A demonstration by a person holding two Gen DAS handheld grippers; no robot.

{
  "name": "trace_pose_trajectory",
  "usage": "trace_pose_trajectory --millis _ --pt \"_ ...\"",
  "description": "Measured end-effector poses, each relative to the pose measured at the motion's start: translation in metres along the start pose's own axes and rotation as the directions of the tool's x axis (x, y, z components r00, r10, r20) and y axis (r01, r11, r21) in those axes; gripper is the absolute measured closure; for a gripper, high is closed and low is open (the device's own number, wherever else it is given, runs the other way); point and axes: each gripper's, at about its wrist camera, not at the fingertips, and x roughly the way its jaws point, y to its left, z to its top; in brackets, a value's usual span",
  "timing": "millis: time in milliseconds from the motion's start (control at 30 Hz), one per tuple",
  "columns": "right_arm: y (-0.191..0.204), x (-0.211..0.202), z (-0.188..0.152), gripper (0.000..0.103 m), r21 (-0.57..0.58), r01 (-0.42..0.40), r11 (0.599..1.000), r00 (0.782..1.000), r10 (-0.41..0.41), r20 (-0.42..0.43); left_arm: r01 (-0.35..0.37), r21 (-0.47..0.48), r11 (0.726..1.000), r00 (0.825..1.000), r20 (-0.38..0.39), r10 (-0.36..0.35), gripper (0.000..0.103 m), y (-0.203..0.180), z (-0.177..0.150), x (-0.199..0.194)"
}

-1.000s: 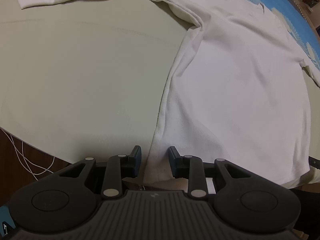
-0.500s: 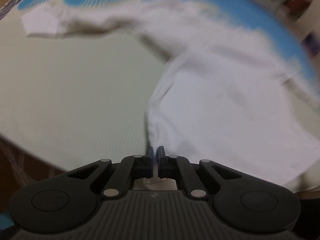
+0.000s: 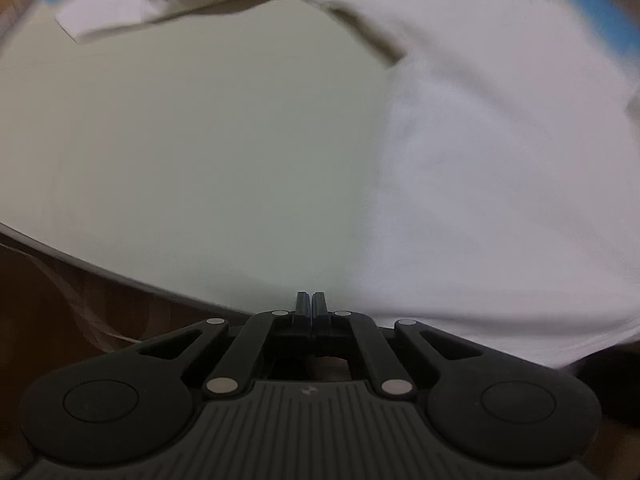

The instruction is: Fold small clothes

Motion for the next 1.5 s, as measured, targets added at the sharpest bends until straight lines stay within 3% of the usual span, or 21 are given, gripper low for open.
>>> trace_pose_trajectory --millis 33,67,133,233,300,333,400,433,467,500,600,733,833,900,967,1033,1100,1167,1267,1367,1500 --pt "0.002 0.0 0.0 0.101 -0.024 0.019 1.0 1.0 -0.019 0.008 -0.068 0.036 0.997 0.998 -0.005 0.069 0.103 -0.002 -0.001 0.003" --pt "0.003 0.0 0.0 0.101 -0.04 0.029 0.999 1.0 -0.029 0.013 -0.075 0.044 0.996 0.997 -0.008 0.076 0.103 -0.002 -0.001 0.004" --pt "0.003 0.001 -0.003 0.101 -0.046 0.025 0.999 1.0 -0.024 0.013 0.044 -0.015 0.999 0.999 0.025 -0.043 0.102 0.002 0.002 -0.006" --pt "0.004 -0.003 -0.003 0.101 -0.058 0.029 0.998 0.999 -0.026 0.046 0.178 -0.038 0.983 0.973 0.158 -0.17 0.095 -0.001 0.008 -0.031" --pt "0.015 0.0 -0.003 0.101 -0.088 0.041 0.995 0.997 -0.035 0.064 0.215 -0.026 0.976 0.963 0.168 -0.208 0.055 -0.009 0.011 -0.031" --pt "0.016 0.001 -0.002 0.101 -0.095 0.045 0.994 0.997 -0.04 0.063 0.21 -0.019 0.977 0.968 0.147 -0.205 0.052 -0.014 0.012 -0.026" --pt "0.014 0.002 -0.004 0.101 -0.093 0.049 0.994 0.998 -0.044 0.055 0.181 0.002 0.984 0.981 0.077 -0.18 0.056 -0.023 0.008 -0.01" --pt "0.013 0.004 -0.005 0.1 -0.089 0.051 0.995 0.998 -0.046 0.048 0.182 0.015 0.983 0.983 0.032 -0.182 0.065 -0.027 0.003 -0.001" --pt "0.015 0.008 -0.003 0.099 -0.083 0.049 0.995 0.998 -0.046 0.039 0.193 0.038 0.98 0.981 0.021 -0.194 0.086 -0.03 0.0 0.002" --pt "0.015 0.01 -0.003 0.099 -0.081 0.046 0.996 0.999 -0.044 0.026 0.202 0.072 0.977 0.978 0.035 -0.205 0.097 -0.032 -0.002 -0.001" --pt "0.02 0.016 -0.005 0.099 -0.123 0.048 0.991 0.999 -0.048 0.0 0.134 0.142 0.981 0.99 0.032 -0.139 0.097 -0.034 -0.005 -0.005" --pt "0.026 0.018 -0.005 0.099 -0.157 0.08 0.984 0.997 -0.08 0.006 0.103 0.177 0.979 0.994 0.029 -0.11 0.092 -0.045 -0.004 -0.015" --pt "0.023 0.009 -0.001 0.099 -0.126 0.169 0.977 0.984 -0.16 0.08 0.08 0.178 0.981 0.985 0.138 -0.106 0.086 -0.05 -0.002 -0.037" --pt "0.022 -0.003 0.002 0.098 -0.099 0.207 0.973 0.968 -0.19 0.163 0.132 0.16 0.978 0.968 0.193 -0.162 0.083 -0.049 0.006 -0.052" --pt "0.021 -0.015 0.003 0.098 -0.067 0.139 0.988 0.965 -0.119 0.234 0.212 0.141 0.967 0.956 0.177 -0.235 0.083 -0.053 0.012 -0.049" --pt "0.028 -0.021 0.001 0.096 -0.086 0.045 0.995 0.963 -0.02 0.269 0.233 0.145 0.962 0.961 0.118 -0.25 0.084 -0.063 0.012 -0.033" --pt "0.036 -0.018 -0.003 0.082 -0.14 -0.04 0.989 0.968 0.073 0.241 0.163 0.174 0.971 0.985 0.035 -0.172 0.083 -0.075 0.009 -0.013" --pt "0.047 0.0 -0.009 0.063 -0.189 -0.068 0.98 0.987 0.094 0.132 0.135 0.204 0.97 0.987 0.053 -0.148 0.083 -0.084 0.008 -0.019" --pt "0.062 0.028 -0.024 0.063 -0.303 0.028 0.953 1.0 -0.025 0.012 0.194 0.171 0.966 0.972 0.1 -0.213 0.078 -0.083 0.011 -0.031" --pt "0.075 0.025 -0.028 0.062 -0.367 0.073 0.928 0.997 -0.065 0.034 0.142 0.178 0.974 0.988 0.037 -0.151 0.077 -0.087 0.011 -0.015" --pt "0.079 0.012 -0.025 0.062 -0.313 0.085 0.946 0.995 -0.063 0.08 0.159 0.16 0.974 0.978 0.109 -0.177 0.07 -0.088 0.019 -0.032"
